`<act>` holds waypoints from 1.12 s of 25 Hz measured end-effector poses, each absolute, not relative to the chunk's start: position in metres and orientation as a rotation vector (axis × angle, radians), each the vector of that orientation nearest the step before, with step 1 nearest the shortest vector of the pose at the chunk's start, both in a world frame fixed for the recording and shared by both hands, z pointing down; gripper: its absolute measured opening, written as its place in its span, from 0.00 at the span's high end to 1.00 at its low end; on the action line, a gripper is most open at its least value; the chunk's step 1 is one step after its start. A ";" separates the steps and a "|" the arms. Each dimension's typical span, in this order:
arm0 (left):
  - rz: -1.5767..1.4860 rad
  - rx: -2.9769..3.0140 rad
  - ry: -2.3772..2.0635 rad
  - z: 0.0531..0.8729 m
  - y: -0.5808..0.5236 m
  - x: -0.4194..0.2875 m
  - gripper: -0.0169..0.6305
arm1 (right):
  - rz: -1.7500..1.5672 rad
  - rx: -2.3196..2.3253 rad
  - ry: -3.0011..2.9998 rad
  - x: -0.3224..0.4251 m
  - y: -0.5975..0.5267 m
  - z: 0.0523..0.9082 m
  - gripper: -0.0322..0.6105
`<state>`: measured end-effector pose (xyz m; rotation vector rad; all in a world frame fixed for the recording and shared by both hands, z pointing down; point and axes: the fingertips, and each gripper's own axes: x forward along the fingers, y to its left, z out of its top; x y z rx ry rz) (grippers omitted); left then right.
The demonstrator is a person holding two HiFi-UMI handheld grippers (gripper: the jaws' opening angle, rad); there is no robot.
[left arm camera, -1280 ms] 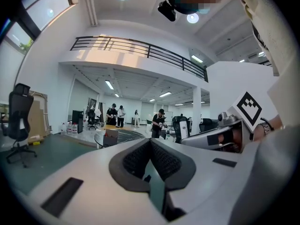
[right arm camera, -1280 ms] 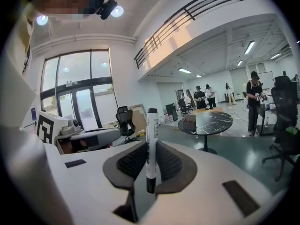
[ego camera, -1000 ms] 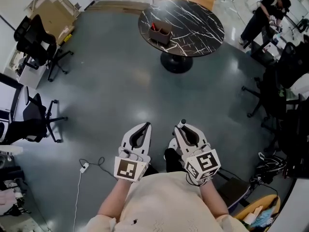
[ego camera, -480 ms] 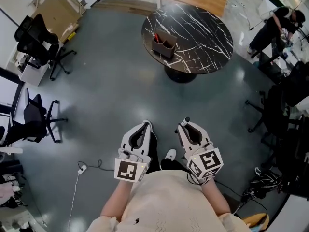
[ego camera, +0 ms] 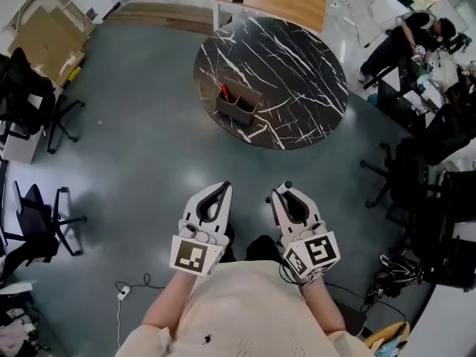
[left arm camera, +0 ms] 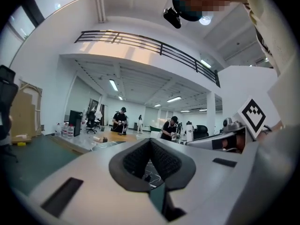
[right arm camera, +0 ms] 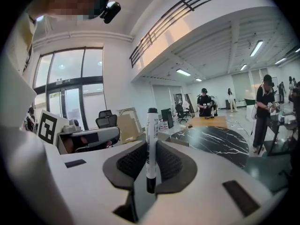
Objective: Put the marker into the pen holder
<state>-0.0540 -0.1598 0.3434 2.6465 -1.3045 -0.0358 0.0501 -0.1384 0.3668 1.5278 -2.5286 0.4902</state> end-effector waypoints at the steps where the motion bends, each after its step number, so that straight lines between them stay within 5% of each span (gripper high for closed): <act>1: -0.020 2.651 -1.280 0.345 -0.174 -0.057 0.96 | 0.469 1.560 -2.521 0.049 -0.155 0.365 0.83; 10: 0.039 2.651 -1.192 0.366 -0.264 -0.072 0.96 | 0.306 1.684 -2.467 0.040 -0.273 0.365 0.83; 28: 0.111 2.420 -1.377 0.424 -0.400 -0.065 0.96 | 0.236 1.532 -2.523 0.023 -0.475 0.500 0.83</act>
